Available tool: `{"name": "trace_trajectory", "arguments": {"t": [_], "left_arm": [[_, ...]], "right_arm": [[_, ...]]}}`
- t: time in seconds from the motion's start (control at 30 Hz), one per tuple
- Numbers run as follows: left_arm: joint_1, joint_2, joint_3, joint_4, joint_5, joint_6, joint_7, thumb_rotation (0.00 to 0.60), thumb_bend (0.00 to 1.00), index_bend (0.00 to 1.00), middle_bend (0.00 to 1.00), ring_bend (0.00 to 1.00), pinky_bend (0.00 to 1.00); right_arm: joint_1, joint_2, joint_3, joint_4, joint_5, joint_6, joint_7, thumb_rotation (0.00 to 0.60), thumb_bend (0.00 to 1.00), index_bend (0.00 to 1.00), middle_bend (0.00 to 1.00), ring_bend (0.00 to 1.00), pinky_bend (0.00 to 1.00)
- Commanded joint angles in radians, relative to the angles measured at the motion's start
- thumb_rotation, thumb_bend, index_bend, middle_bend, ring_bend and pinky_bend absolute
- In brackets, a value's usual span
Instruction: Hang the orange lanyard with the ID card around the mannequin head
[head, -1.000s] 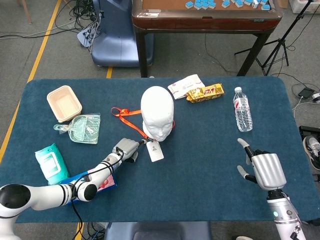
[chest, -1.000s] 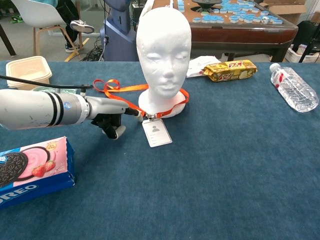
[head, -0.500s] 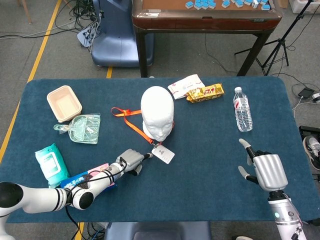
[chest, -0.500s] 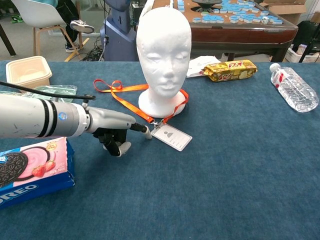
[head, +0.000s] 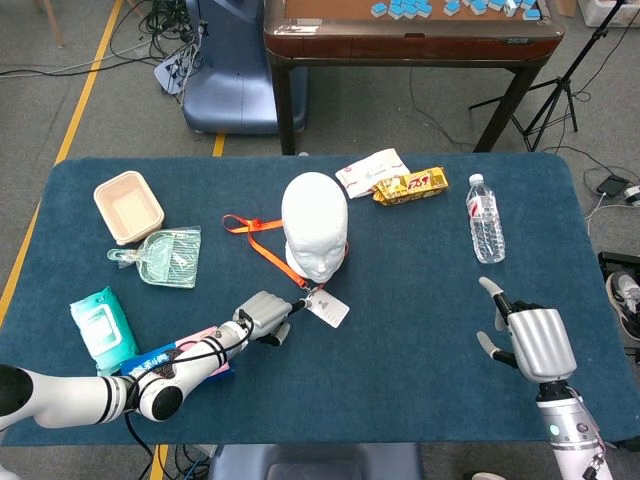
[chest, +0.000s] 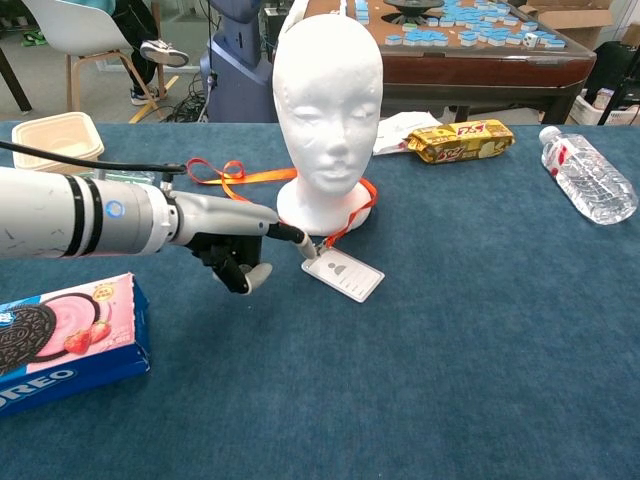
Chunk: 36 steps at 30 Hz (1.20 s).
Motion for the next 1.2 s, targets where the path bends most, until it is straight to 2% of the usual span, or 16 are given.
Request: {"name": "trace_trajectory", "arguments": {"t": [0.03,0.33,0.63,0.9,1.2], "left_arm": [[-0.02,-0.034,-0.019,0.042,-0.029,0.013,0.005,0.535,0.66,0.1,0.9,0.91,0.88],[-0.087,-0.098,-0.039,0.126,-0.121,-0.007,0.039,0.561,0.66,0.07,0.9,0.91,0.88],[-0.15,-0.164,-0.025,0.221,-0.233,-0.008,0.101,0.571,0.66,0.06,0.9,0.91,0.88],[-0.151,-0.153,0.001,0.23,-0.281,-0.002,0.121,0.573,0.66,0.06,0.9,0.91,0.88],[-0.162,-0.17,0.012,0.228,-0.286,-0.018,0.129,0.579,0.66,0.06,0.91,0.92,0.88]], "right_arm": [[0.0,0.002,0.003,-0.001,0.002,0.0,0.001,0.6,0.28,0.18,0.6,0.59,0.66],[-0.003,0.005,0.012,0.002,0.016,-0.002,0.007,0.6,0.28,0.18,0.6,0.59,0.66],[-0.012,0.011,0.012,0.003,0.019,0.002,0.018,0.6,0.28,0.18,0.6,0.59,0.66],[-0.013,0.012,0.012,0.006,0.02,-0.003,0.026,0.6,0.28,0.18,0.6,0.59,0.66],[-0.02,0.015,0.012,0.005,0.022,0.001,0.029,0.6,0.28,0.18,0.6,0.59,0.66]]}}
